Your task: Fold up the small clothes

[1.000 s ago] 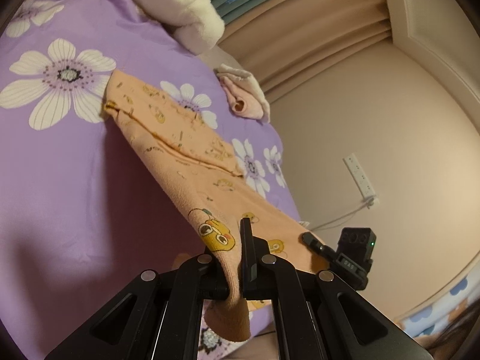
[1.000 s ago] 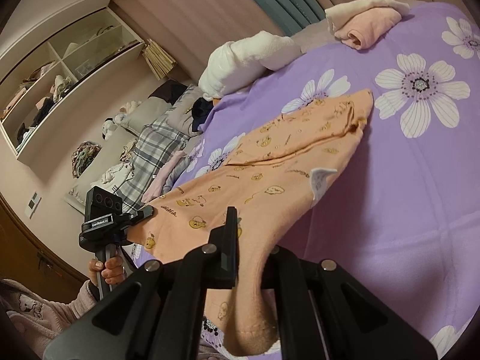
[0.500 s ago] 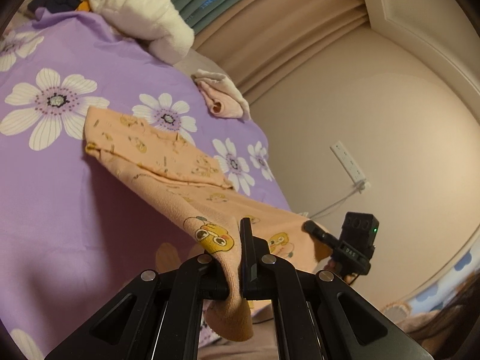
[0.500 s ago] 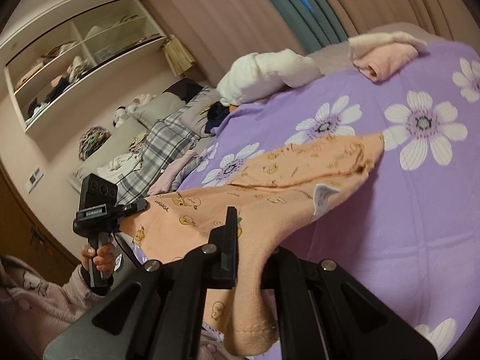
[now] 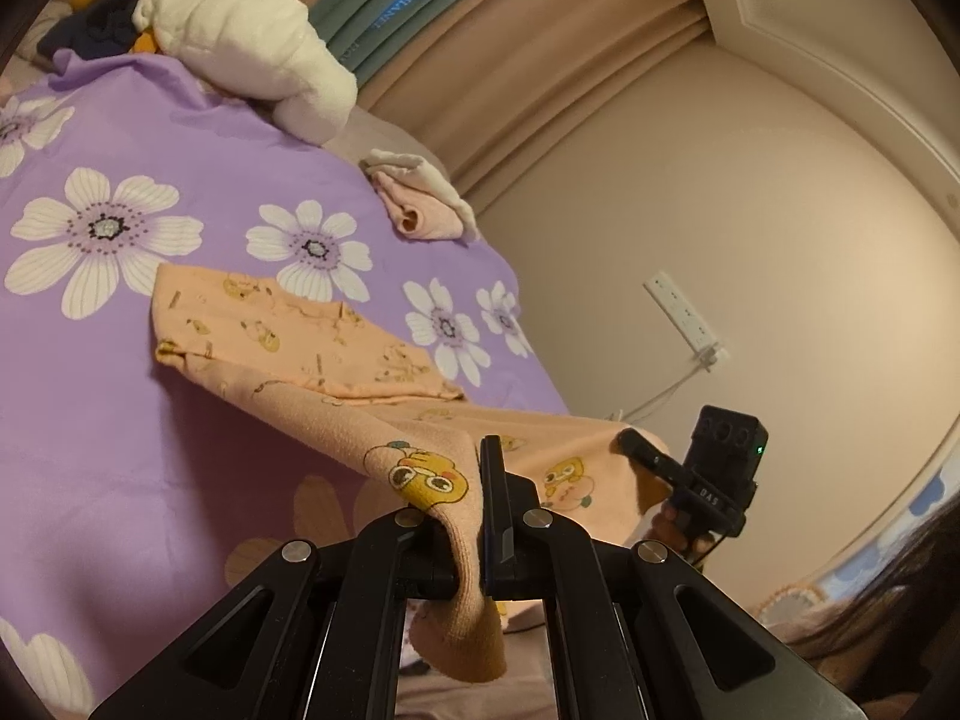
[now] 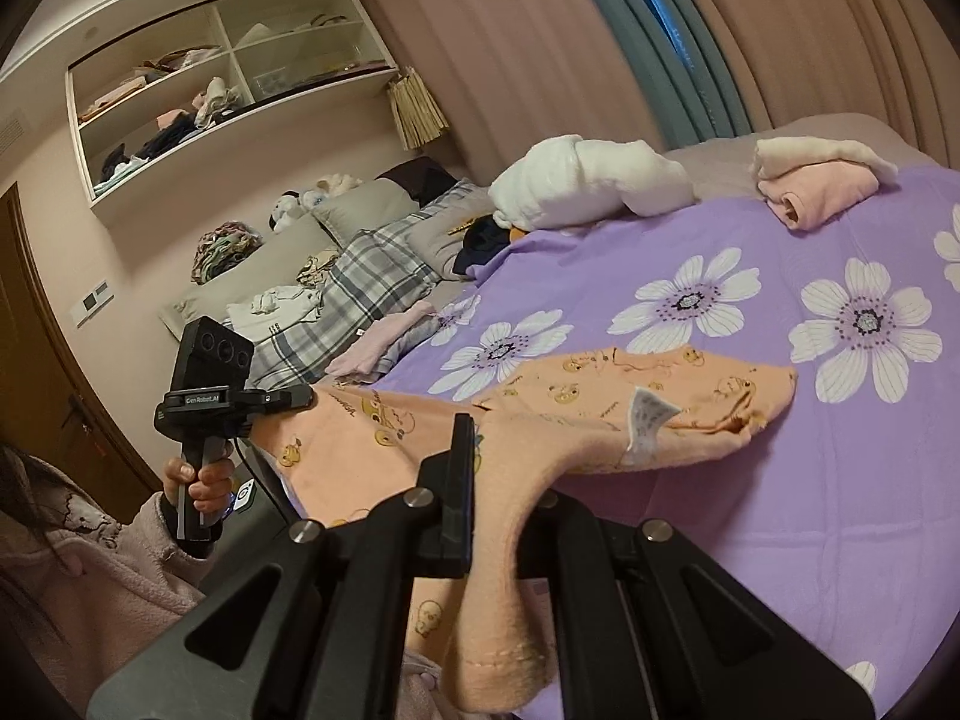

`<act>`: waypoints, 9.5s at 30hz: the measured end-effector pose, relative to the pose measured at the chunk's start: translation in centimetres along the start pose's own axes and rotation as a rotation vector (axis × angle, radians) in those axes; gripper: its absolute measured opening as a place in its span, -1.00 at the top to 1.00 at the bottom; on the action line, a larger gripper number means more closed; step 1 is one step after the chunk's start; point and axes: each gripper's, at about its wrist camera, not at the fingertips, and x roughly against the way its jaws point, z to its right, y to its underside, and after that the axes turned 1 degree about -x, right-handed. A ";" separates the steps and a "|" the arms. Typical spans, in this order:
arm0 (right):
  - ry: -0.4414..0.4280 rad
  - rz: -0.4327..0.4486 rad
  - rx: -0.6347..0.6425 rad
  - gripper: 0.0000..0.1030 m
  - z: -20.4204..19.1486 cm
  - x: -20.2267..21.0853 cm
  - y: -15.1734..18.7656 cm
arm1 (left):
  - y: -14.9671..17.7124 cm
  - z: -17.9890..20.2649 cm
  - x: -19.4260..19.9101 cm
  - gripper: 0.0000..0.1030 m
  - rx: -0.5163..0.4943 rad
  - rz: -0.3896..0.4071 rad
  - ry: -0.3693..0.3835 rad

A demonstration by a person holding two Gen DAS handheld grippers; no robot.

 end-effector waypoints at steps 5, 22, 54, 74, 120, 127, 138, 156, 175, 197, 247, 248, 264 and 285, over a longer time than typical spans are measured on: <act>0.018 -0.011 -0.048 0.91 1.3 -1.0 0.1 | -0.2 -1.7 -0.5 1.00 0.060 -0.003 -0.007; 0.064 -0.017 -0.192 0.90 6.6 -5.7 -2.4 | -3.7 -6.1 -3.1 1.00 0.166 0.011 -0.020; 0.218 -0.271 -0.728 0.84 23.7 -17.0 -3.4 | -11.4 -21.3 -15.7 1.00 0.535 -0.127 -0.159; 0.129 0.111 -1.056 -0.09 27.7 -12.7 -5.4 | -14.5 -24.8 -10.4 -0.38 0.704 0.137 -0.201; 0.480 -0.335 -0.313 0.46 16.2 -9.1 2.5 | -0.9 -11.9 -13.2 -0.31 -0.126 -0.388 -0.450; 0.446 -0.352 -0.305 0.87 15.6 -8.9 3.5 | 0.0 -12.9 -12.3 -0.27 -0.046 -0.391 -0.413; 0.602 -0.367 -0.215 0.57 14.9 -7.9 2.8 | 0.0 -12.6 -7.4 -0.26 0.054 -0.253 -0.383; 0.405 -0.320 -0.173 0.32 10.4 -13.5 1.2 | -4.8 -21.1 -9.9 -0.35 0.415 -0.102 -0.232; 0.402 -0.400 -0.155 0.71 12.1 -27.5 -2.8 | -5.4 -21.2 -12.2 0.66 0.374 -0.177 -0.250; 0.378 -0.540 -0.053 0.90 6.9 -24.3 4.4 | -7.4 -17.2 -13.3 0.78 0.259 -0.191 -0.356; 0.315 -0.187 -0.563 0.20 19.5 -14.2 -0.4 | -3.2 -5.7 -22.2 0.15 -0.045 -0.415 -0.258; 0.327 -0.200 -0.561 0.20 19.8 -14.5 -0.3 | -3.1 -6.0 -22.0 0.15 -0.036 -0.410 -0.260; 0.468 -0.173 -0.497 0.81 22.2 -12.9 -1.8 | -3.1 -5.9 -23.7 0.15 -0.043 -0.422 -0.255; 0.544 -0.306 -0.184 0.76 16.5 -11.0 3.5 | -1.2 -4.2 -27.2 0.15 -0.282 -0.482 -0.362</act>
